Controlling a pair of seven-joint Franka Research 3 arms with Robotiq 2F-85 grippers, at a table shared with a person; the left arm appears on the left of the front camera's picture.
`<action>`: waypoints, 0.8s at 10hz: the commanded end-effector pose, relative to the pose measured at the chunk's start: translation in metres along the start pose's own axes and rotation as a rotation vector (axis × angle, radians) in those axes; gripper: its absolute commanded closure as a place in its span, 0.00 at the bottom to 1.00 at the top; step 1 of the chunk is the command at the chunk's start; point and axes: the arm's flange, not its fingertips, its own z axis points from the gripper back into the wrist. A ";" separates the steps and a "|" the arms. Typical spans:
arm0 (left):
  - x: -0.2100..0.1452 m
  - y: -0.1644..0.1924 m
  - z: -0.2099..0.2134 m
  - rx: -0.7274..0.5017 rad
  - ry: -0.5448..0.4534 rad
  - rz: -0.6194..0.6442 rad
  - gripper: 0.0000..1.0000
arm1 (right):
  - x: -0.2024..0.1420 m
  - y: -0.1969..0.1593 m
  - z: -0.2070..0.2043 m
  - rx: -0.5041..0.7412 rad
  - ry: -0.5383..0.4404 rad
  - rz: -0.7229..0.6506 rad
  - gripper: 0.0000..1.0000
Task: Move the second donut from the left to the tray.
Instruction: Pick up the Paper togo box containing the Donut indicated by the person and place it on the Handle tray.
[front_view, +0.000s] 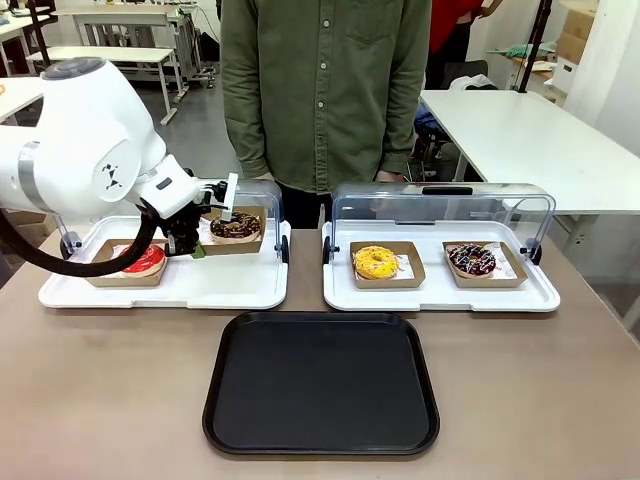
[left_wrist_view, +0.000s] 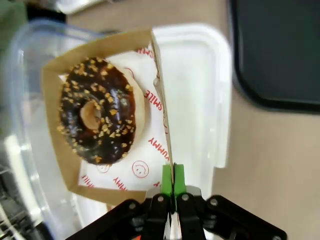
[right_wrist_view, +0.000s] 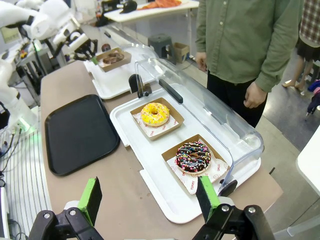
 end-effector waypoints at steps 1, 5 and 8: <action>0.013 -0.034 0.020 -0.002 -0.015 0.022 0.99 | 0.002 0.003 -0.001 -0.003 -0.027 0.009 0.00; 0.043 -0.102 0.029 -0.063 -0.040 0.062 0.99 | 0.002 0.003 -0.001 -0.003 -0.027 0.009 0.00; 0.076 -0.138 0.014 -0.084 -0.062 0.025 0.99 | 0.002 0.003 -0.001 -0.003 -0.027 0.009 0.00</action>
